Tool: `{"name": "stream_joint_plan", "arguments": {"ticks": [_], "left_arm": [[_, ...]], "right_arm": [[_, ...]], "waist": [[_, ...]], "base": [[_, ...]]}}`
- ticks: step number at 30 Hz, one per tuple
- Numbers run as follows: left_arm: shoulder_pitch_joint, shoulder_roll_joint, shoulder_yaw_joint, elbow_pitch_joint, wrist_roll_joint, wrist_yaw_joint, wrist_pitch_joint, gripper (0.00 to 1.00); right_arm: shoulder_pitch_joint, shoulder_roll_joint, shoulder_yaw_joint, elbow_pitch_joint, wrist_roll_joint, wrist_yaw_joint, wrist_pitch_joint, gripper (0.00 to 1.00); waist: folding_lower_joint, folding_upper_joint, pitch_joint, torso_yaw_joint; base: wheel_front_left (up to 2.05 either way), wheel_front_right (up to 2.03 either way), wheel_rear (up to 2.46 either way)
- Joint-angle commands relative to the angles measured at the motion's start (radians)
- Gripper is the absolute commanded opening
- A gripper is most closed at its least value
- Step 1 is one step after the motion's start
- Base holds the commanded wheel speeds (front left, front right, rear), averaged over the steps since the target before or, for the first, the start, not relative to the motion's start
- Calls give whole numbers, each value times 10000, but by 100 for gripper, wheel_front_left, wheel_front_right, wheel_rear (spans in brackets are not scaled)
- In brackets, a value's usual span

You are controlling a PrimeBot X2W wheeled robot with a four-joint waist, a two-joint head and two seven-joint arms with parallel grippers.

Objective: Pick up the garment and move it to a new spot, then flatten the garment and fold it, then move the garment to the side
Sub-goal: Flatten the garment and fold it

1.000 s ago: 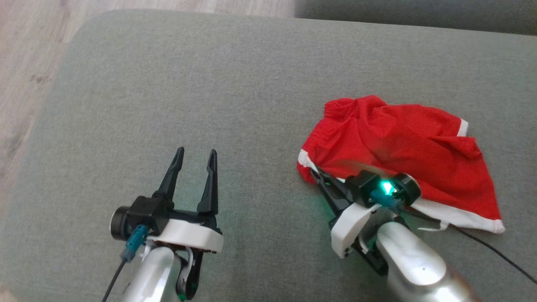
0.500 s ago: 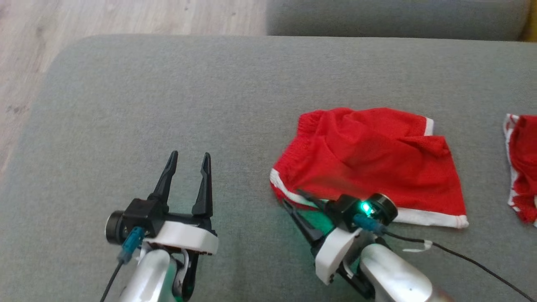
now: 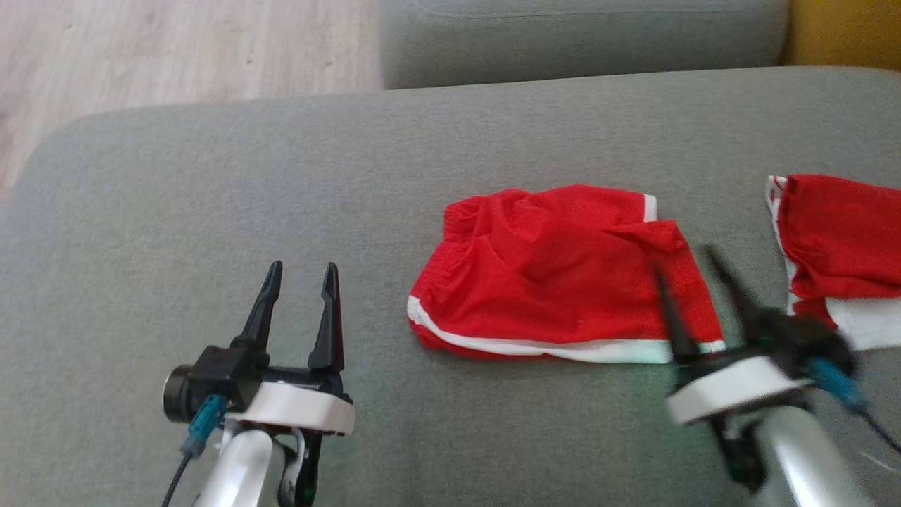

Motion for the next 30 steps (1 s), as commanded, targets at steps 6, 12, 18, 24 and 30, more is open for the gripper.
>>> {"name": "stream_joint_plan", "arguments": {"ticks": [6,12,18,24,30], "left_arm": [[-72,28,342,-604,-116,82,-80,100],[38,28,246,-673,-125,72,-80,100],[-141,155,-348,211,203,-468,-28,100],[-846,550,-1461,1328,78,-888,701,100],[-1694,820,-2178,2062,-557,-939,1265,100]], "right_arm": [[863,394,-2057,-1457,-1272,-7,-143,100],[1454,803,-2646,-2192,-1692,-7,-151,100],[1429,863,-2681,-2337,-1491,-7,-153,100],[1341,867,-2718,-2155,-1338,-7,-153,100],[1175,868,-2581,-2054,-1260,-7,-154,100]], "waist": [[1,-1,-157,-377],[1,-1,-73,-435],[1,-1,79,-422],[1,-1,346,-470],[1,-1,675,-664]], "base": [[0,0,0],[0,0,0],[0,0,0],[0,0,0],[0,0,0]]}}
